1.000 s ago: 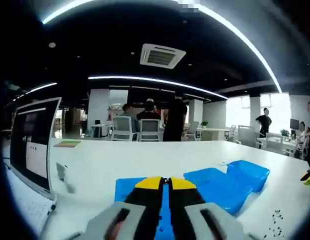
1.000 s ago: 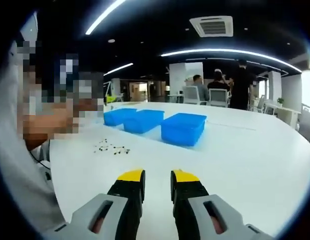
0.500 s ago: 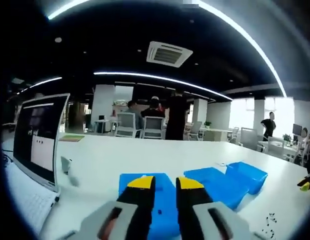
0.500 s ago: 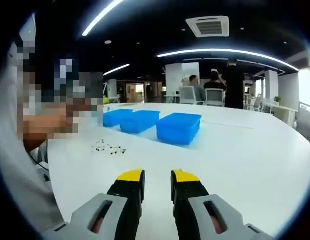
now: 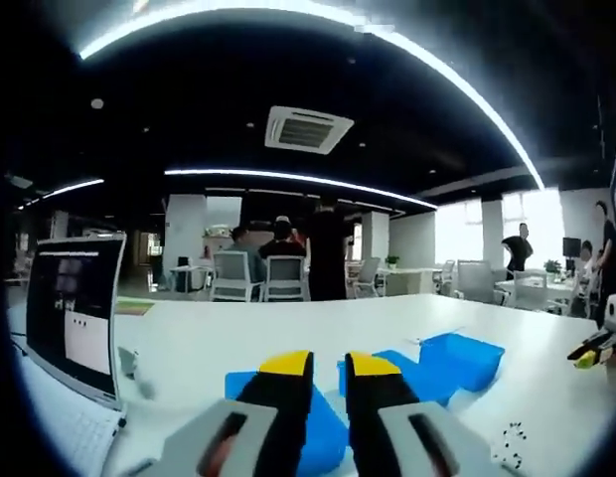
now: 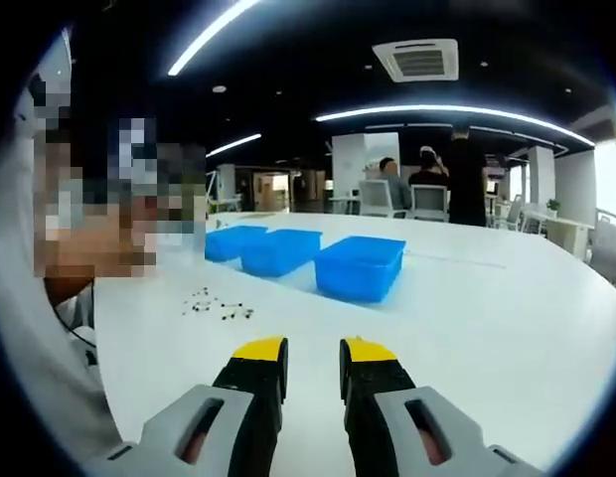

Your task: Pick up the resistors one by one and place each resistor into its matching bin, sorting the parts by color and model until every resistor is separated into the correct bin for its type

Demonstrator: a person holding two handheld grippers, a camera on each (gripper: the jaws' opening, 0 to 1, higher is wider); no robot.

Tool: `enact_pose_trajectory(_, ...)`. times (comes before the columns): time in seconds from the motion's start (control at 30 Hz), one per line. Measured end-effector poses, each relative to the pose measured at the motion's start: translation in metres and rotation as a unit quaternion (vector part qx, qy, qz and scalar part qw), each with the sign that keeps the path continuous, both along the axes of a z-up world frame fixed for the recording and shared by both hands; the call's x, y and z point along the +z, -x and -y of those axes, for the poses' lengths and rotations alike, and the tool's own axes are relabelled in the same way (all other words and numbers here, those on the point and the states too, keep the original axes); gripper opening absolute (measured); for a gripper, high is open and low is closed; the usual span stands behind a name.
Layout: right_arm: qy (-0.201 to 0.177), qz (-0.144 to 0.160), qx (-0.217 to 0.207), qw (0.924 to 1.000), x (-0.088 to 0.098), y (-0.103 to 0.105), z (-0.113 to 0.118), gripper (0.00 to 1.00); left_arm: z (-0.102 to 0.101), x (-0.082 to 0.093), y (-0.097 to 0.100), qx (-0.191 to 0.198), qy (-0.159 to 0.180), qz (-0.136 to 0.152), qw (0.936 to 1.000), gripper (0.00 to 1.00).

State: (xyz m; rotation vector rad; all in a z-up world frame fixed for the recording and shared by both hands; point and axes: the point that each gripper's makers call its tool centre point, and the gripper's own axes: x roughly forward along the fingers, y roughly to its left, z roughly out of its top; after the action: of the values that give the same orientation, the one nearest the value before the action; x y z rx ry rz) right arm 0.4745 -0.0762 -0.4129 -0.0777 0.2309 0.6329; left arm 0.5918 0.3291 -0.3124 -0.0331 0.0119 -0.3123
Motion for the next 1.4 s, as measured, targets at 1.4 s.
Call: enact_pose_trajectory(1.4,0.144,-0.018,0.197,0.9695,-0.008,-0.024,-0.102,0.19,0.117,-0.060,0.087,-0.130,-0.013,0.006,0.9914,0.15)
